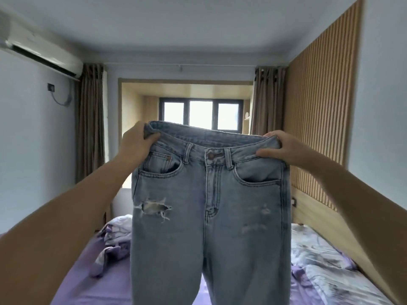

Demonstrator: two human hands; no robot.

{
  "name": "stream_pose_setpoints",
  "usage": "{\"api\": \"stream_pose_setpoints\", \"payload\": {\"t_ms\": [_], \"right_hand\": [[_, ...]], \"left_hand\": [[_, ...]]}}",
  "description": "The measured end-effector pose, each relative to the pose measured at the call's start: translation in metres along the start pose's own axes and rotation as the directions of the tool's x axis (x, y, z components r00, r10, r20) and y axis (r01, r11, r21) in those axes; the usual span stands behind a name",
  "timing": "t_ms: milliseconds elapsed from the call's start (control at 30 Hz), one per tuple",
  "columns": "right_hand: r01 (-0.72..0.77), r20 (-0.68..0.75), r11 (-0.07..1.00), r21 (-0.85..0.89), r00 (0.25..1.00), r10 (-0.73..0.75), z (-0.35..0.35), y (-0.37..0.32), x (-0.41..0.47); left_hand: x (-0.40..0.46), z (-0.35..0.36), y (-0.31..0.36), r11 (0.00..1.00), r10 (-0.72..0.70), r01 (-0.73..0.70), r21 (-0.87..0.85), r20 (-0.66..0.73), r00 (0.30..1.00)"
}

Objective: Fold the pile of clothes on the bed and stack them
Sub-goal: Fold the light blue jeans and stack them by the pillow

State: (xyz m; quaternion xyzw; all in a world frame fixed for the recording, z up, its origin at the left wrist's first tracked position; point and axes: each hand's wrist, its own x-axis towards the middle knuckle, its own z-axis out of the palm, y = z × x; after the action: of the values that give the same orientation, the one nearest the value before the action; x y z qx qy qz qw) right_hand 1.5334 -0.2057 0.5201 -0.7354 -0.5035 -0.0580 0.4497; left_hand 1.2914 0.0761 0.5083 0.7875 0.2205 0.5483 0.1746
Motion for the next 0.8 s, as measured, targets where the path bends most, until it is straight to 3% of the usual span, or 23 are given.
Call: {"api": "stream_pose_setpoints", "payload": {"t_ms": [67, 233, 367, 433, 500, 567, 633, 700, 800], "right_hand": [[0.034, -0.074, 0.991, -0.132, 0.996, -0.044, -0.012, -0.002, 0.006], [0.119, -0.364, 0.991, -0.057, 0.922, -0.131, -0.021, -0.008, 0.021], [0.039, -0.421, 0.954, -0.298, 0.892, -0.168, -0.014, 0.001, 0.027], [-0.033, -0.470, 0.952, -0.303, 0.874, -0.120, -0.011, 0.004, 0.030], [-0.131, -0.504, 0.977, -0.165, 0.863, 0.031, -0.009, 0.003, 0.036], [-0.175, -0.439, 0.967, 0.185, 0.866, 0.241, -0.005, -0.003, 0.039], [-0.178, -0.271, 0.831, 0.527, 0.892, 0.363, 0.005, -0.017, 0.033], [-0.179, -0.122, 0.741, 0.648, 0.935, 0.332, 0.019, -0.030, 0.025], [-0.145, -0.027, 0.748, 0.647, 0.977, 0.213, 0.049, -0.040, 0.011]], "left_hand": [[0.010, -0.003, 0.008, 1.000, 0.013, -0.012, 0.024, -0.036, 0.999], [0.031, 0.001, 0.028, 0.998, 0.011, -0.013, -0.054, -0.048, 0.999], [0.032, 0.011, 0.037, 0.991, 0.022, -0.024, 0.128, 0.020, 1.000], [0.031, 0.018, 0.043, 0.992, -0.011, 0.008, 0.128, 0.020, 1.000], [0.028, 0.027, 0.051, 0.995, -0.061, 0.059, 0.082, 0.018, 0.998], [0.025, 0.038, 0.061, 0.993, -0.115, 0.115, 0.003, 0.060, 0.992], [0.018, 0.051, 0.072, 0.966, -0.188, 0.207, -0.154, 0.126, 0.974], [0.009, 0.065, 0.084, 0.903, -0.242, 0.298, -0.310, 0.207, 0.948], [-0.013, 0.082, 0.101, 0.803, -0.212, 0.370, -0.467, 0.357, 0.910]]}}
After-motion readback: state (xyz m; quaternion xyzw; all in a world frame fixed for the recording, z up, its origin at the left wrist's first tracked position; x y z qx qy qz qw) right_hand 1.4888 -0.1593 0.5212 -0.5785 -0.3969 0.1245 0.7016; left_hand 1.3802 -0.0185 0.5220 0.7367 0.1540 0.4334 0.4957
